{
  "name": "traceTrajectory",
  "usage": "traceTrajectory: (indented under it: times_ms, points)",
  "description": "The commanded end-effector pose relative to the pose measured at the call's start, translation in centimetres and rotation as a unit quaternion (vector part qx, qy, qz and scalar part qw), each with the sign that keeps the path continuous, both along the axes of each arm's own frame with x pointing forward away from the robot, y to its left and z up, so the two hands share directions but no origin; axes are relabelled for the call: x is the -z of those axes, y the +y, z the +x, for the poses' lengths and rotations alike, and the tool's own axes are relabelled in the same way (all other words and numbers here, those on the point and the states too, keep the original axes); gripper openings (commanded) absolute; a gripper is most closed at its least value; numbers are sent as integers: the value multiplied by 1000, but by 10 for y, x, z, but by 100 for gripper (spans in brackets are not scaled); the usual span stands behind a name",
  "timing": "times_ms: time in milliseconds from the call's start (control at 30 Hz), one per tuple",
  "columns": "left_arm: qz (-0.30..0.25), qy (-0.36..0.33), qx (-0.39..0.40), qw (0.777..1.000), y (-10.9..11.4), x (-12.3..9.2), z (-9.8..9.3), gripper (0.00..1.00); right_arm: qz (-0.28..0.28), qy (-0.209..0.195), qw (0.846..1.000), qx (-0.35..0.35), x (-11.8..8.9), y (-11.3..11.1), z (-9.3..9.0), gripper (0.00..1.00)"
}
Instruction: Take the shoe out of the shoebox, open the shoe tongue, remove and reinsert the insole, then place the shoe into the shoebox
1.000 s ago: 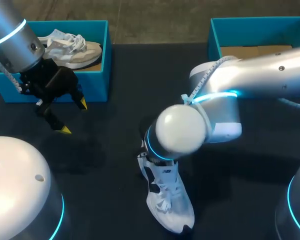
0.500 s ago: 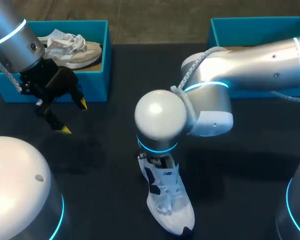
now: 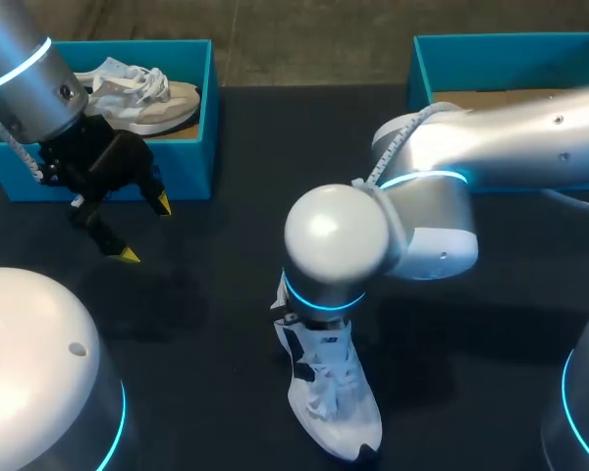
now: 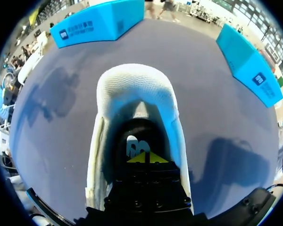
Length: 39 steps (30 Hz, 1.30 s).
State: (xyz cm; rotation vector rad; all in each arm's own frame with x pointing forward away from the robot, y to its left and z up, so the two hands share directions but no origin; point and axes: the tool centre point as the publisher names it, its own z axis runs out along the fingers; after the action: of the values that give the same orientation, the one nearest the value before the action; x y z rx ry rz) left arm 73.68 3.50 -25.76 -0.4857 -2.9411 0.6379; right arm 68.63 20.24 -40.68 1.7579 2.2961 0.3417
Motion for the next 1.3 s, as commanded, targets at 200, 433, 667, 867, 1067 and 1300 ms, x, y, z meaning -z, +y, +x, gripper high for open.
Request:
traceTrajectory:
  times_ms: [200, 433, 667, 867, 1067, 1300]
  points:
    - [1, 0, 0, 1000, 0, -1, -1, 100, 6, 33, 999, -14, 25, -1, 9, 0]
    - [1, 0, 0, 1000, 0, -1, -1, 100, -15, 14, 1000, -12, 2, -3, 1, 0]
    - [1, 0, 0, 1000, 0, -1, -1, 100, -30, 22, 999, -19, -11, 2, -7, 0]
    - [1, 0, 0, 1000, 0, -1, -1, 100, -38, 53, 998, -26, -1, 4, -9, 0]
    - [1, 0, 0, 1000, 0, -1, -1, 100, -37, 79, 996, -28, 14, 6, -7, 0]
    - [1, 0, 0, 1000, 0, -1, -1, 100, -49, 60, 997, -22, -23, 5, -10, 0]
